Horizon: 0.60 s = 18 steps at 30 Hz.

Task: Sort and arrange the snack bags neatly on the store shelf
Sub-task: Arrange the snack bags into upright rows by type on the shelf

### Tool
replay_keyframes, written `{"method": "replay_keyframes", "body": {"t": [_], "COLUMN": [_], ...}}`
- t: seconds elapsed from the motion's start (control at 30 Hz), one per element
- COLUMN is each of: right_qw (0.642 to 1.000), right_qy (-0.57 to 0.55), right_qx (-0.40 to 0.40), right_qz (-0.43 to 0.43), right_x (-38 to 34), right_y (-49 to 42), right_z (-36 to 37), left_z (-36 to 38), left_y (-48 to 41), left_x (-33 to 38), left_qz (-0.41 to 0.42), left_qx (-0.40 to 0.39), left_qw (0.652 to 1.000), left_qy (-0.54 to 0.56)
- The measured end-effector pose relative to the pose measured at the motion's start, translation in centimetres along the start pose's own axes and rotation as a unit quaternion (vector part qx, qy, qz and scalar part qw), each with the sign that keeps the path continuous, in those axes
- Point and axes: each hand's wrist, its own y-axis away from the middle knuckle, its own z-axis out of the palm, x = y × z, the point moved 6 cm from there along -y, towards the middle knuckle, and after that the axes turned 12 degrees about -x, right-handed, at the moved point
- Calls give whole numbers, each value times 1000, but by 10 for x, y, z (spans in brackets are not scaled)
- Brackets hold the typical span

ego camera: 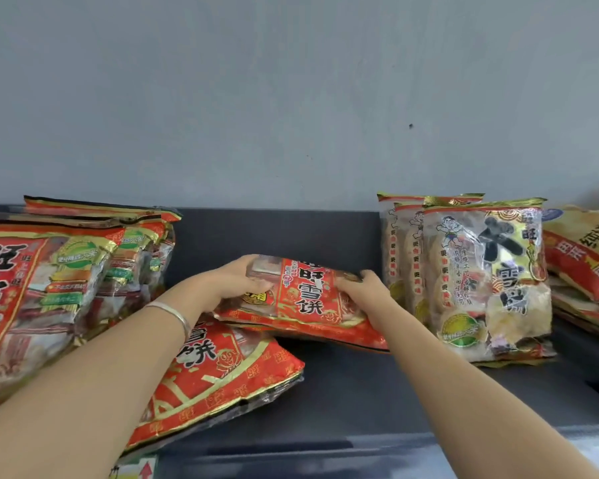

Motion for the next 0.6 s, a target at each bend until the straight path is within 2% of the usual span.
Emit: {"method": "replay_keyframes", "body": {"t": [0.07, 0.17, 0.27, 0.37, 0.43, 0.53, 0.6], "right_qw": [998, 986, 968, 960, 959, 969, 982], "right_qy": [-28, -77, -122, -111, -96, -55, -45], "right_qx": [37, 76, 91, 109, 114, 110, 98], "right_qz": [-45, -130, -199, -233, -241, -214, -156], "right_x": [-9, -27, -40, -49, -53, -47, -34], "right_y": [4, 11, 12, 10, 5, -5, -15], "right_z": [-7, -14, -19, -27, -32, -30, -24], "left_z": [-8, -17, -20, -20, -15, 1, 5], "left_y": [2, 4, -2, -9, -20, -40, -51], "left_x": [5, 12, 23, 37, 42, 32, 18], "left_qz": [26, 66, 128, 181, 183, 118, 69], "left_qx": [71, 174, 223, 230, 214, 175, 165], "left_qw": [995, 968, 940, 920, 922, 941, 946], "left_qy": [72, 166, 223, 260, 266, 266, 271]}}
